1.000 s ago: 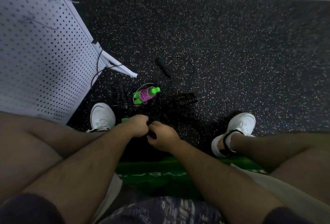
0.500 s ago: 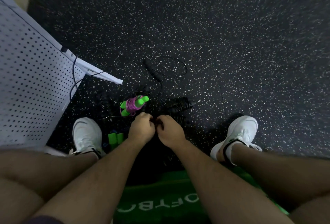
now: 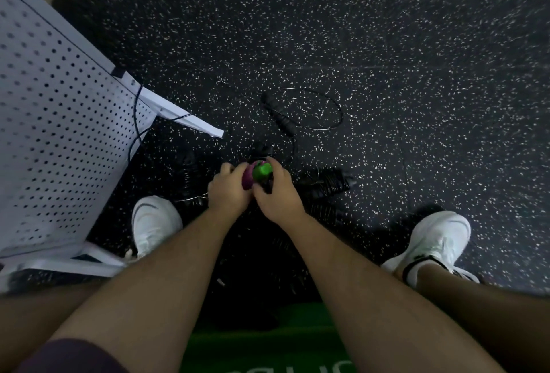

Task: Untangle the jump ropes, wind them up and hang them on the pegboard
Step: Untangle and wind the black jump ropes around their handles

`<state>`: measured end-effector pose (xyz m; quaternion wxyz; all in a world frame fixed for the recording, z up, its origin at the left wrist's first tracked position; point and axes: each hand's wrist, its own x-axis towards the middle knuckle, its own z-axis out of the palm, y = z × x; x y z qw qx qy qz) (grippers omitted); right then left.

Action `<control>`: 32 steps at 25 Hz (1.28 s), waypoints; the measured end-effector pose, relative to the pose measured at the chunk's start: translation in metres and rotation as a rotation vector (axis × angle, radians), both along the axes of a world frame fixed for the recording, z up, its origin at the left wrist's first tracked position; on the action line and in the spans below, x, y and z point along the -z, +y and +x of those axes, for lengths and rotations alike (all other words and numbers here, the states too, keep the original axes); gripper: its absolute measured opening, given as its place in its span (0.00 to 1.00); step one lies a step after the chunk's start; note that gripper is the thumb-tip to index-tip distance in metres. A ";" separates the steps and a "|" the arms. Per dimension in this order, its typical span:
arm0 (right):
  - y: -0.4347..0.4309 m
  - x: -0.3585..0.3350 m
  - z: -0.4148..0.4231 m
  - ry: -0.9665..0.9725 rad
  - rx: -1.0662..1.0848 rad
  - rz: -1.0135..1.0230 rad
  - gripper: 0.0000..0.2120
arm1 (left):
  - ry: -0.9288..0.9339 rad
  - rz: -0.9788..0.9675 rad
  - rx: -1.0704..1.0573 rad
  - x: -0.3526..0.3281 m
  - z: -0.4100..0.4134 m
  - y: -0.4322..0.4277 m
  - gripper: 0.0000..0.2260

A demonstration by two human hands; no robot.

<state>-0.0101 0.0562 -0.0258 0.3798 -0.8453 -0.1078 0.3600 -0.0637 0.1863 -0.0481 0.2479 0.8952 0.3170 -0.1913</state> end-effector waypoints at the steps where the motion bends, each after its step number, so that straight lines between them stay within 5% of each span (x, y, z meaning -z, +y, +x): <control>1: 0.003 -0.001 0.001 0.049 0.082 0.038 0.33 | -0.051 -0.015 0.016 -0.005 -0.002 -0.006 0.26; 6: -0.013 -0.017 0.019 0.029 0.459 -0.024 0.09 | -0.189 -0.264 0.167 -0.031 -0.014 -0.040 0.24; 10: -0.038 -0.025 0.039 -0.001 0.166 -0.426 0.18 | -0.215 -0.408 0.144 -0.036 -0.016 -0.053 0.11; 13: -0.029 -0.027 0.046 -0.029 0.131 -0.388 0.16 | -0.144 -0.379 -0.002 -0.030 -0.021 -0.054 0.08; 16: -0.031 -0.033 0.041 0.059 0.556 0.064 0.03 | -0.180 -0.324 -0.215 -0.030 -0.020 -0.047 0.15; 18: -0.046 -0.038 0.045 0.134 0.903 0.234 0.05 | -0.187 -0.303 -0.331 -0.028 -0.011 -0.040 0.18; 21: -0.086 -0.032 0.062 0.134 1.335 0.256 0.06 | -0.146 -0.343 -0.323 -0.025 0.001 -0.040 0.15; 24: -0.118 -0.024 0.063 0.068 1.465 0.129 0.06 | -0.169 -0.394 -0.308 -0.027 0.005 -0.051 0.15; 27: -0.131 -0.015 0.040 0.093 1.230 -0.251 0.16 | -0.152 -0.396 -0.267 -0.031 0.009 -0.062 0.13; 29: -0.133 -0.018 0.021 -0.135 0.742 -0.611 0.25 | -0.171 -0.400 -0.267 -0.040 0.009 -0.069 0.11; 32: -0.113 -0.029 0.012 -0.500 0.032 -0.358 0.36 | -0.238 -0.376 -0.206 -0.061 0.002 -0.078 0.09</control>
